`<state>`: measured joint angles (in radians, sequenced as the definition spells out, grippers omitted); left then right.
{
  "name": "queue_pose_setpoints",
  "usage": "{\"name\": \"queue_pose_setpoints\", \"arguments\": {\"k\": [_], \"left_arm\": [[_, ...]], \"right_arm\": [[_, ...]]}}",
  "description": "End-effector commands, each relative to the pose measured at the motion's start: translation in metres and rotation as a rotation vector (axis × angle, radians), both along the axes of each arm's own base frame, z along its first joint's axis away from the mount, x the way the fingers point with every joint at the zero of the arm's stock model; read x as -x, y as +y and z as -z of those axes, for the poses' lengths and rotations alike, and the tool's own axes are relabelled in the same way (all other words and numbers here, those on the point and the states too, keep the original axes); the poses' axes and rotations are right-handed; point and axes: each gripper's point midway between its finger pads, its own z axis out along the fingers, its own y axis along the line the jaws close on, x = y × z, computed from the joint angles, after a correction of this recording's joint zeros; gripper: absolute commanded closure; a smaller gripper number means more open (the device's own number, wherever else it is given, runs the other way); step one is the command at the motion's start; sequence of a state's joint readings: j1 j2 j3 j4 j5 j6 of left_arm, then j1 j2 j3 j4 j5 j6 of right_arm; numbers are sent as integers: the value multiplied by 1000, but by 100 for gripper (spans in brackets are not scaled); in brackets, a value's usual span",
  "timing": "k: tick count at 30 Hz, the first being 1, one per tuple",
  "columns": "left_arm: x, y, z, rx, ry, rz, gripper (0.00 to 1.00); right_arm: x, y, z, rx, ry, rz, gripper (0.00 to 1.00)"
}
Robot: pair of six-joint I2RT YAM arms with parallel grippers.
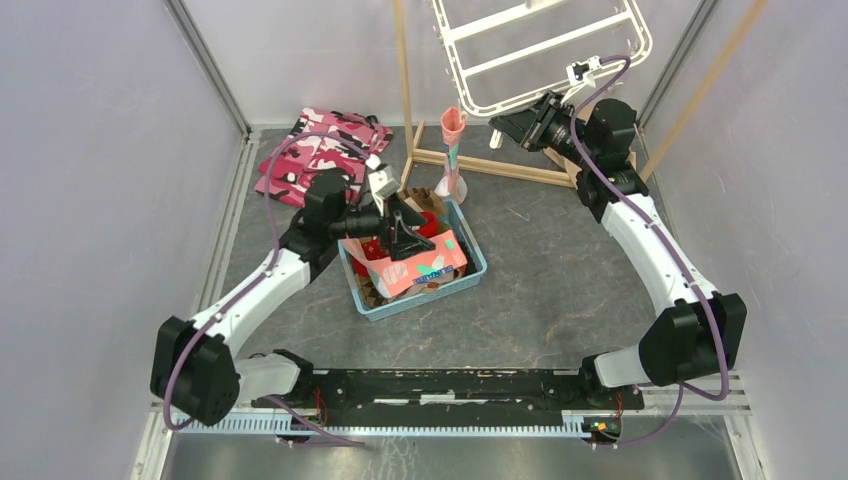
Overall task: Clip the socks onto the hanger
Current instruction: Pick up the sock from the bin.
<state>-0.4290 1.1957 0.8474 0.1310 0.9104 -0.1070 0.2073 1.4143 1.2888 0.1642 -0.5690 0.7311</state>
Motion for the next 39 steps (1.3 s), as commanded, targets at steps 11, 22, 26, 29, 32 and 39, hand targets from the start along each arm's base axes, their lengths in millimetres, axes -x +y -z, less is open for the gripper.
{"name": "queue_pose_setpoints", "arguments": {"k": [11, 22, 26, 29, 32, 39], "left_arm": [[-28, -25, 54, -198, -276, 211, 20], [-45, -40, 93, -244, -208, 257, 24], [-52, -45, 105, -279, -208, 248, 27], [-55, -50, 106, -270, -201, 243, 33], [-53, -55, 101, -243, -183, 256, 49], [-41, -55, 86, -205, -153, 269, 93]], "right_arm": [[6, -2, 7, 13, 22, 4, 100], [6, -3, 9, 13, 25, 6, 100], [5, -2, 10, 13, 27, 5, 100], [5, -2, 10, 13, 27, 5, 100], [5, -3, 10, 13, 27, 7, 100], [5, -2, 10, 13, 30, 6, 100]]}}
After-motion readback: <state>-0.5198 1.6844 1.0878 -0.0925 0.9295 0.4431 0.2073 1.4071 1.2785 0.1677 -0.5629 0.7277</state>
